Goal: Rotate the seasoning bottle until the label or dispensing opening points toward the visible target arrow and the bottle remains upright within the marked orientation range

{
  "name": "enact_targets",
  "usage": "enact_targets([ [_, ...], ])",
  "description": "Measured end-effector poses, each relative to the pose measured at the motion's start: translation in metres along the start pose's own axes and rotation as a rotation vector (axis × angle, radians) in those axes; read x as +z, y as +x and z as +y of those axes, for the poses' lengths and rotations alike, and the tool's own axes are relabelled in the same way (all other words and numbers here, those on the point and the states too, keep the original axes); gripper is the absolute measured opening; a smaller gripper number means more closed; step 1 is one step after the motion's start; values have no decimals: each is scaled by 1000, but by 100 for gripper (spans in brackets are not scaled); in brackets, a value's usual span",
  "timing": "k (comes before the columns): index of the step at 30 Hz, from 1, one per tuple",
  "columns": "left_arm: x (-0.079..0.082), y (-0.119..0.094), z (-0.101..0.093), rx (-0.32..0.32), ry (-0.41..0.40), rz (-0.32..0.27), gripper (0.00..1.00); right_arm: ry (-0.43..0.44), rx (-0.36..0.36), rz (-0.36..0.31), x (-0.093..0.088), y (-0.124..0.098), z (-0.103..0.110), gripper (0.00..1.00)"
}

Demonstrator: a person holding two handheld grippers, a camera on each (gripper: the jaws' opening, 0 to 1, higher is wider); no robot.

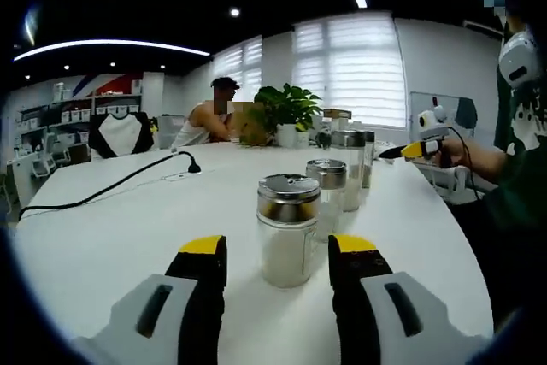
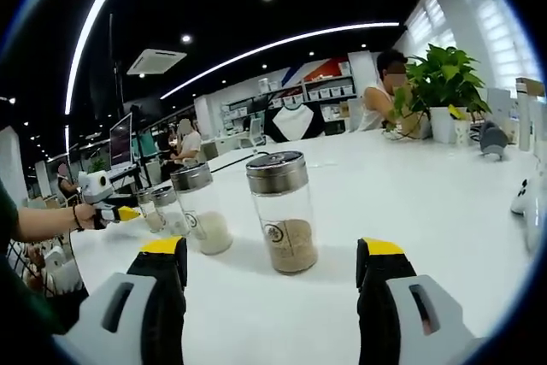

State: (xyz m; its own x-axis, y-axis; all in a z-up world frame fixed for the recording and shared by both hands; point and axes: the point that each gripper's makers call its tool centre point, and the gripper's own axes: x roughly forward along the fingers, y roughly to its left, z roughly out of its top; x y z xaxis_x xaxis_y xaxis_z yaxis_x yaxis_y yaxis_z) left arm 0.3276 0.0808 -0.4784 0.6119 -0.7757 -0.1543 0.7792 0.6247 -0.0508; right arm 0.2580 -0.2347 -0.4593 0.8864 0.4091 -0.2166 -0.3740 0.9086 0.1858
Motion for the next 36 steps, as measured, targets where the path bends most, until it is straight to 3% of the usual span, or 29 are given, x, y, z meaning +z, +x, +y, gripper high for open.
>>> enact_targets([
  [3, -3, -9, 3, 126, -14, 18, 51, -3, -2, 1, -1, 0, 0, 83],
  [6, -2, -15, -1, 206, -20, 23, 52, -8, -2, 2, -1, 1, 0, 83],
  [9, -2, -20, -2, 310, 13, 58, 52, -16, -8, 2, -1, 1, -1, 83],
  [12, -1, -19, -3, 377, 17, 59, 53, -14, -10, -3, -1, 2, 0, 82],
  [16, 0, -14, -7, 469, -49, 43, 52, -14, -8, 5, -2, 2, 0, 82],
  [19, -7, -9, -13, 511, -91, 81, 52, -17, -18, -1, -1, 1, -3, 82],
  [23, -4, 5, -21, 526, -100, 57, 52, -50, -38, 4, 0, -2, -6, 82],
  [26, -6, 4, -12, 625, -133, 33, 51, -49, -36, 6, -1, -1, -5, 82],
  [29, -9, 3, -6, 685, -154, 26, 52, -50, -35, 8, -1, 0, -4, 82],
  [32, -8, 6, -6, 685, -171, 9, 50, -50, -34, 8, 0, 1, -3, 82],
  [36, -5, 15, -6, 705, -134, -2, 45, -49, -30, 8, 1, 2, -1, 82],
])
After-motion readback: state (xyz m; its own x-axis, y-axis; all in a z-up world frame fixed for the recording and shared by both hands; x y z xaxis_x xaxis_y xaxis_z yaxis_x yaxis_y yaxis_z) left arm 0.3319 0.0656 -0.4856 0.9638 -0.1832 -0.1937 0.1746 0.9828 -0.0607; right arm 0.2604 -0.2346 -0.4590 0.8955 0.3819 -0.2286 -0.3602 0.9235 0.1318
